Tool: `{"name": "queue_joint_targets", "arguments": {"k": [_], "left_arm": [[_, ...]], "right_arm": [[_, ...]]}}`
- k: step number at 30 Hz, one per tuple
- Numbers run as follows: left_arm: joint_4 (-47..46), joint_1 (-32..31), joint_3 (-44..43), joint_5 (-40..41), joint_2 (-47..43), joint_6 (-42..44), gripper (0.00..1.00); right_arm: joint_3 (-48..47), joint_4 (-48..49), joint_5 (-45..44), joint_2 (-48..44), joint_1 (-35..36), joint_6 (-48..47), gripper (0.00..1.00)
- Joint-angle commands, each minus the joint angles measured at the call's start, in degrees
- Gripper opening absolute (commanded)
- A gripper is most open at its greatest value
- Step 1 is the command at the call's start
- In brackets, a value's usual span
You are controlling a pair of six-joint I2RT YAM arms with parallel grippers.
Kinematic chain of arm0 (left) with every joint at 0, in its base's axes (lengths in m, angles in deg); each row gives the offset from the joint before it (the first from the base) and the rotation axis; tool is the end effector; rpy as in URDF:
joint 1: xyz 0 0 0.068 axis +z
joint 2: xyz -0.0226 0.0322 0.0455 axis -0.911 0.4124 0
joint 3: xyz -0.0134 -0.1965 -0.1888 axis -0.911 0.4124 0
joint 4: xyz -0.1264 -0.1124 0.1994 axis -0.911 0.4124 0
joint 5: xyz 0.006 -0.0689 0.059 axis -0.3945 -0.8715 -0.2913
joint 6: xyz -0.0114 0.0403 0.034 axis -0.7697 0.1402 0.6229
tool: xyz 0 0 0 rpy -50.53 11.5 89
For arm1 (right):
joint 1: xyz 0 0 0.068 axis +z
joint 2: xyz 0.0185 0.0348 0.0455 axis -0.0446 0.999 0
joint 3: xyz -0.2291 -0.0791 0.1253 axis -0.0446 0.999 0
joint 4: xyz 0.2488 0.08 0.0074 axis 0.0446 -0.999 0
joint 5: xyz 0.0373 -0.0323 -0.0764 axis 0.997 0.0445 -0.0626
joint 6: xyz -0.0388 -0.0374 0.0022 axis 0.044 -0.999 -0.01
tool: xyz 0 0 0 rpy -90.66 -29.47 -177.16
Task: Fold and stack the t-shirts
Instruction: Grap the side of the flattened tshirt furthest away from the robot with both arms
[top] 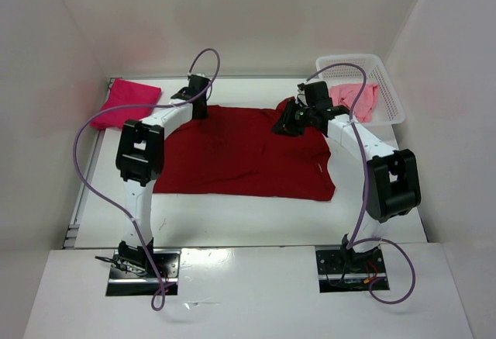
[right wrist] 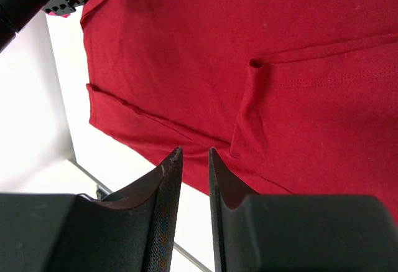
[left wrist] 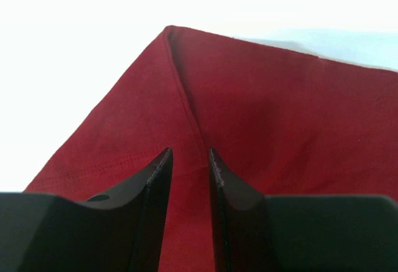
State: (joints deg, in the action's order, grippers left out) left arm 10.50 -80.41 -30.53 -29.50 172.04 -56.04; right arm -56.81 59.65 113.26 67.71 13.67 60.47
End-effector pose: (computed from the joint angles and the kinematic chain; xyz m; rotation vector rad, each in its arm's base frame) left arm 0.4842 -0.1152 0.1900 -0.2592 2.2870 0.1055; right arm 0.3536 0.1179 0.2605 0.1786 2.4531 0.9044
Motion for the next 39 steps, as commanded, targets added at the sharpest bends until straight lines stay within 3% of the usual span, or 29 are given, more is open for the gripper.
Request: {"name": "queue_joint_targets", "arguments": {"k": [1, 22, 39], "left_arm": [[-1.41, -0.26, 1.07, -0.63, -0.79, 0.08, 0.36], [8.34, -0.79, -9.12, 1.04, 7.56, -1.32, 0.31], [3.77, 2.11, -1.74, -0.10, 2.72, -1.85, 0.23]], "right_arm": [[-0.51, 1.98, 0.77, -0.07, -0.32, -1.37, 0.29], [-1.56, 1.46, 0.69, -0.69, -0.32, -1.37, 0.29], [-0.51, 2.51, 1.21, 1.16, -0.32, -1.37, 0.29]]}}
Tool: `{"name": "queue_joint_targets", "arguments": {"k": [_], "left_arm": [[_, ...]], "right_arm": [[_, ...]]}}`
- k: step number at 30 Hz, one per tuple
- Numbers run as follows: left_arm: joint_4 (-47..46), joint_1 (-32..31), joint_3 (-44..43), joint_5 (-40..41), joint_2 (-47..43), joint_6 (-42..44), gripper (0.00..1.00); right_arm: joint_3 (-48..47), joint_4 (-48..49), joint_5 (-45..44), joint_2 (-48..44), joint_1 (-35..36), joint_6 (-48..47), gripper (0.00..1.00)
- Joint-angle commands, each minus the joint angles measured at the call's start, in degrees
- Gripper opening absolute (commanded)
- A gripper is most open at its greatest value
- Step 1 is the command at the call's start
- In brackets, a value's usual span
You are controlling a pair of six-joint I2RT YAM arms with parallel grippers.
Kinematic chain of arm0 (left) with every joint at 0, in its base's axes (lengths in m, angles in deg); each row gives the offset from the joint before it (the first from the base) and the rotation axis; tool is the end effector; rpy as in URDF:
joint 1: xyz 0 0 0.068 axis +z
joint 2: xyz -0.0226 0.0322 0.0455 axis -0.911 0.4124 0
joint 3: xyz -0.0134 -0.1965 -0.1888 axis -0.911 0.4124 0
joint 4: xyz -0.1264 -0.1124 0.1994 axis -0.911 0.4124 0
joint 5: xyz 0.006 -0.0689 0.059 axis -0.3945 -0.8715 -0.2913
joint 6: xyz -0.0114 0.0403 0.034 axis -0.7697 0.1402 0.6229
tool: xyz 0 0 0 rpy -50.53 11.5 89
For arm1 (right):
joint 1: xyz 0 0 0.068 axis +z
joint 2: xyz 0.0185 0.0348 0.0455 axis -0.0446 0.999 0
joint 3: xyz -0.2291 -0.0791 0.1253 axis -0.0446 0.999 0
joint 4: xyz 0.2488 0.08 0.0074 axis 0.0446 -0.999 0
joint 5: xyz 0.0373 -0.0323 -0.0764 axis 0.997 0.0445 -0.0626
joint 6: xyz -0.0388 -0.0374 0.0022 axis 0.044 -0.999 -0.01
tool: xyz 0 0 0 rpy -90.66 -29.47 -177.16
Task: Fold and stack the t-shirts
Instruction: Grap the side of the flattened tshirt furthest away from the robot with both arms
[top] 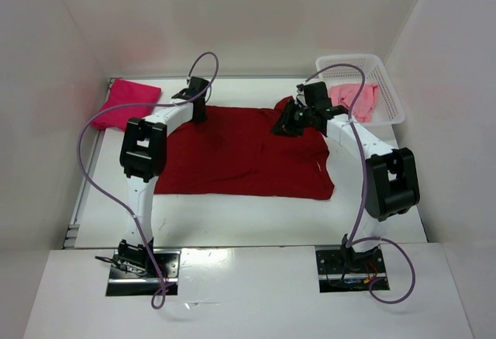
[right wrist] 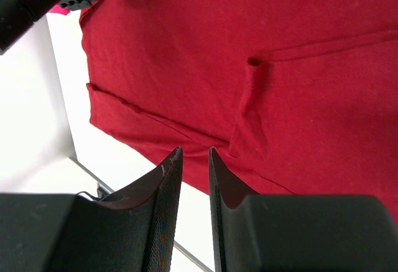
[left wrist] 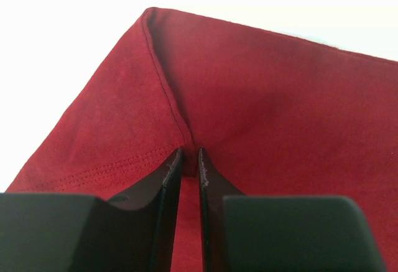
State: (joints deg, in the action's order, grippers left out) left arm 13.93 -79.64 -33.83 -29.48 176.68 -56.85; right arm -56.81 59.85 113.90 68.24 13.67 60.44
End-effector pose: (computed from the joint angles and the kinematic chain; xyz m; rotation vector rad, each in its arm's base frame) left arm 0.4941 -0.1107 0.1649 -0.2807 2.3607 0.1425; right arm 0.3549 0.1187 0.2576 0.1743 2.4601 0.9159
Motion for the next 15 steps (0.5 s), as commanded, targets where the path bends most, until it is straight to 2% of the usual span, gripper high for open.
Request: {"name": "queue_joint_targets", "arguments": {"k": [1, 6, 10, 15], "left_arm": [[-0.27, 1.34, 1.56, -0.65, -2.43, -1.04, 0.23], [-1.33, 1.34, 1.56, -2.41, -2.96, -1.66, 0.23], [-1.33, 1.34, 1.38, -2.94, -3.49, -1.13, 0.30], [-1.94, 1.87, 1.91, -4.78, -4.10, -1.13, 0.30]], "right_arm": [[-0.51, 2.31, 0.58, 1.24, -0.32, -1.34, 0.29], [-0.51, 2.31, 0.58, 1.86, -0.32, -1.87, 0.29], [-0.51, 2.31, 0.58, 2.48, -0.32, -2.39, 0.29], [-0.51, 2.31, 0.58, 2.48, -0.32, -2.40, 0.29]]}}
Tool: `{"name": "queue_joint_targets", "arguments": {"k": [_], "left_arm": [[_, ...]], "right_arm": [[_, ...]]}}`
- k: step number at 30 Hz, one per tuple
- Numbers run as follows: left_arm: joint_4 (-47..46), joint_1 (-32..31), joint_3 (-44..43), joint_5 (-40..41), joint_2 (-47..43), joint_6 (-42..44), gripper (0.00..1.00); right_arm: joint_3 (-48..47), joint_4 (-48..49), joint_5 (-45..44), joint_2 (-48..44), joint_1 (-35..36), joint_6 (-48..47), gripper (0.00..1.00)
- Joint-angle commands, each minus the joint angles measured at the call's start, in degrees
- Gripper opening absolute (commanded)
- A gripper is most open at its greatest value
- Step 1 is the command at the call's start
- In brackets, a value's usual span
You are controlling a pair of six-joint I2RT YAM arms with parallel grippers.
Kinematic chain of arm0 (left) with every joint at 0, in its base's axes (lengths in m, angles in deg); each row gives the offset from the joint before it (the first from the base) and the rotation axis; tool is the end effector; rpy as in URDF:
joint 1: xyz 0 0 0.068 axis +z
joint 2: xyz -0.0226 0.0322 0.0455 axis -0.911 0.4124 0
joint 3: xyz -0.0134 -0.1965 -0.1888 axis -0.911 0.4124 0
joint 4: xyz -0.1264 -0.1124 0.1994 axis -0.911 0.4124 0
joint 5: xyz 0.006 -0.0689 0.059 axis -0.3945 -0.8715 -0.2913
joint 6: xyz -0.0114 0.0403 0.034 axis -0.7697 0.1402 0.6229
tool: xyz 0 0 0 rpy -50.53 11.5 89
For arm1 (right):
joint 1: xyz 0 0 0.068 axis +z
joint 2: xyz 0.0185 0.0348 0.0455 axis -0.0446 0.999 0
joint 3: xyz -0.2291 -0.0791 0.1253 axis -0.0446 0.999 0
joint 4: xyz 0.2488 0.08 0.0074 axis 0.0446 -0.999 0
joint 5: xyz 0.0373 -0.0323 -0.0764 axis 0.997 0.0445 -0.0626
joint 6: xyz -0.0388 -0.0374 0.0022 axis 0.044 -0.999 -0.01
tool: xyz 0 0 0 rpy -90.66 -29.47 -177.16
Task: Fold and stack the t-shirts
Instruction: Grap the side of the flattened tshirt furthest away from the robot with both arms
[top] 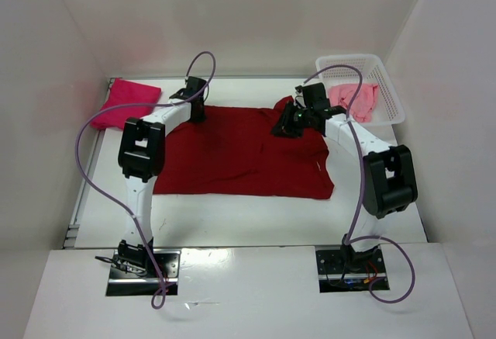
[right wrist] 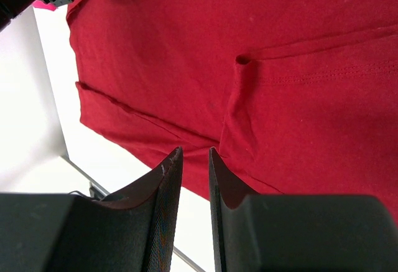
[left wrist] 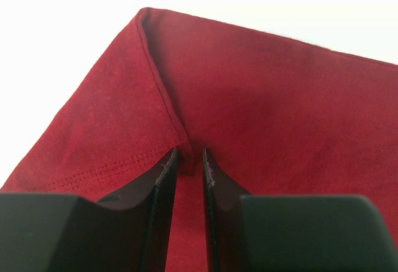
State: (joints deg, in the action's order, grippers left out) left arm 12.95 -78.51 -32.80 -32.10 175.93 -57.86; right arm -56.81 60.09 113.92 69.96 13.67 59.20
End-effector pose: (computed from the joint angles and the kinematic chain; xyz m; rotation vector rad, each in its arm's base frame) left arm 0.4942 -0.1021 0.1664 -0.3073 2.3596 0.0855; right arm 0.3592 0.1199 0.2472 0.1568 2.4831 0.9015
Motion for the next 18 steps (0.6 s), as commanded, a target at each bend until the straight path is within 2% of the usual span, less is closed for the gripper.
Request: {"name": "queue_joint_targets", "arguments": {"k": [1, 15, 18], "left_arm": [[-1.48, 0.73, 0.88, -2.16, -3.36, -0.12, 0.30], [-2.81, 1.26, 3.52, -0.23, -5.13, 0.40, 0.24], [-2.81, 1.79, 3.52, -0.23, -5.12, 0.40, 0.18]], "right_arm": [[-0.51, 2.07, 0.04, 1.27, -0.32, -1.15, 0.29], [-1.03, 2.07, 0.03, 1.81, -0.32, -1.68, 0.29], [-1.65, 1.55, 0.03, 1.81, -0.32, -1.68, 0.29]]}}
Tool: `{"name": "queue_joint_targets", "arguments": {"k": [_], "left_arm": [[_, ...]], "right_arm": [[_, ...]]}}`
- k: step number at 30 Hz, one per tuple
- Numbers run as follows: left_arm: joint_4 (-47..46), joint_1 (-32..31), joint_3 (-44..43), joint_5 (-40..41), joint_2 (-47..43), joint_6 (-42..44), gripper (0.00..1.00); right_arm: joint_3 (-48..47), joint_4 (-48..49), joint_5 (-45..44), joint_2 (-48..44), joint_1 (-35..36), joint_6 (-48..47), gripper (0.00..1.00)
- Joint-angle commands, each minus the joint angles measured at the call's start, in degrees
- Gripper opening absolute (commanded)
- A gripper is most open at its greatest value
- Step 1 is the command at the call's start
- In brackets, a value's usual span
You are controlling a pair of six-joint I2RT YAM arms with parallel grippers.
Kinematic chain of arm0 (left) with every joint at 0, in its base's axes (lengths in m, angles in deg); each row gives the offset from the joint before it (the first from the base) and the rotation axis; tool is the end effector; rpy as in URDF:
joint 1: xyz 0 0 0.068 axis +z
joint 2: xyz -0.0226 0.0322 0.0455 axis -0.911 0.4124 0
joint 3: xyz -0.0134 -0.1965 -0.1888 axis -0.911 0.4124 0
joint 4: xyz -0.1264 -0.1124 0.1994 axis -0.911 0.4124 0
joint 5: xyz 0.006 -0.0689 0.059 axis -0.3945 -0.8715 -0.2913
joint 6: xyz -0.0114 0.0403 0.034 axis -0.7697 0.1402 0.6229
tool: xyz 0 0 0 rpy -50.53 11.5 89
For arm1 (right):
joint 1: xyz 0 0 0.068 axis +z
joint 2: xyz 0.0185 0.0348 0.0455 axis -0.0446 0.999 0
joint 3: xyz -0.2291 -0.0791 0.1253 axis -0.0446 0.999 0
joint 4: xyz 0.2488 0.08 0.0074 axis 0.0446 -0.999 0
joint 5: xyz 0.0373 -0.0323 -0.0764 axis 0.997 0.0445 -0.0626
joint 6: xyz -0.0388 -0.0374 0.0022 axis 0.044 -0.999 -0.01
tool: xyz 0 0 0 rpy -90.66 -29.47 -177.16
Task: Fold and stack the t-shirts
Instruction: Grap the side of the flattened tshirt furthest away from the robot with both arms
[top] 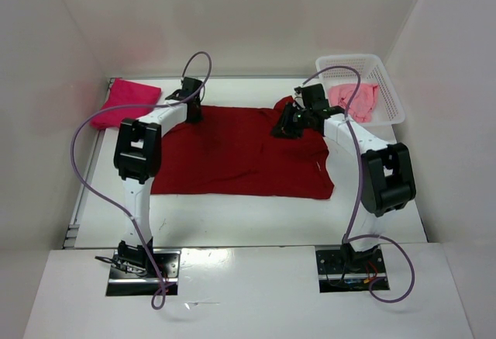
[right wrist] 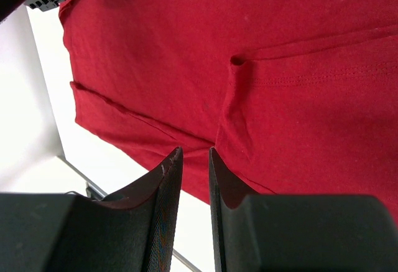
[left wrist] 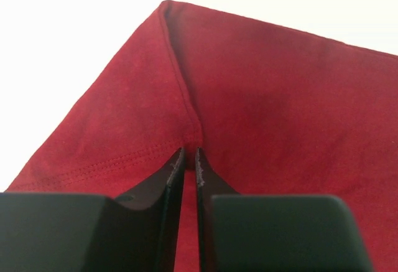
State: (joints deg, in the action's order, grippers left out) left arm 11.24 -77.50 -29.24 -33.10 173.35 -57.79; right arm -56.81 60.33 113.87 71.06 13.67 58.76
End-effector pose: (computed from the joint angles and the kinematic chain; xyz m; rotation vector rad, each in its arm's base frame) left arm 0.4868 -0.0921 0.1705 -0.3204 2.3510 0.0691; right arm 0.3619 0.1207 0.2406 0.1532 2.4970 0.8940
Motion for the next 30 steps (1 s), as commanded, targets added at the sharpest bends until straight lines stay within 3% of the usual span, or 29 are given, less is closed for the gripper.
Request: {"name": "queue_joint_targets", "arguments": {"k": [1, 5, 7, 13, 17, 25, 30], "left_arm": [[-1.10, 0.78, -0.04, 0.78, -2.54, 0.34, 0.17], [-1.10, 0.78, -0.04, 0.78, -3.15, 0.34, 0.11], [-1.10, 0.78, -0.04, 0.78, -4.56, 0.34, 0.03], [-0.49, 1.31, -1.71, -2.39, -7.64, 3.76, 0.00], [0.13, 1.31, 0.38, -2.39, -9.92, 5.08, 0.00], [-1.45, 3.15, 5.84, -4.84, -12.74, 4.30, 0.01], [-2.07, 5.62, 6.89, -9.14, -13.35, 2.45, 0.01]], "right_arm": [[-2.17, 1.31, 0.07, 0.71, -0.32, -1.24, 0.29], [-2.87, 1.31, -0.45, 1.94, -0.32, -1.24, 0.29], [-4.46, 1.31, -1.50, 2.47, -0.85, -1.24, 0.29], [-13.94, -0.54, -13.45, 9.14, -2.86, -1.86, 0.05], [-22.18, -0.54, -19.95, 14.59, -4.36, -2.73, 0.05], [-32.31, -4.32, -23.38, 24.00, -4.36, -4.75, 0.37], [-42.58, -9.58, -27.95, 28.30, -0.16, -12.20, 0.40]]}}
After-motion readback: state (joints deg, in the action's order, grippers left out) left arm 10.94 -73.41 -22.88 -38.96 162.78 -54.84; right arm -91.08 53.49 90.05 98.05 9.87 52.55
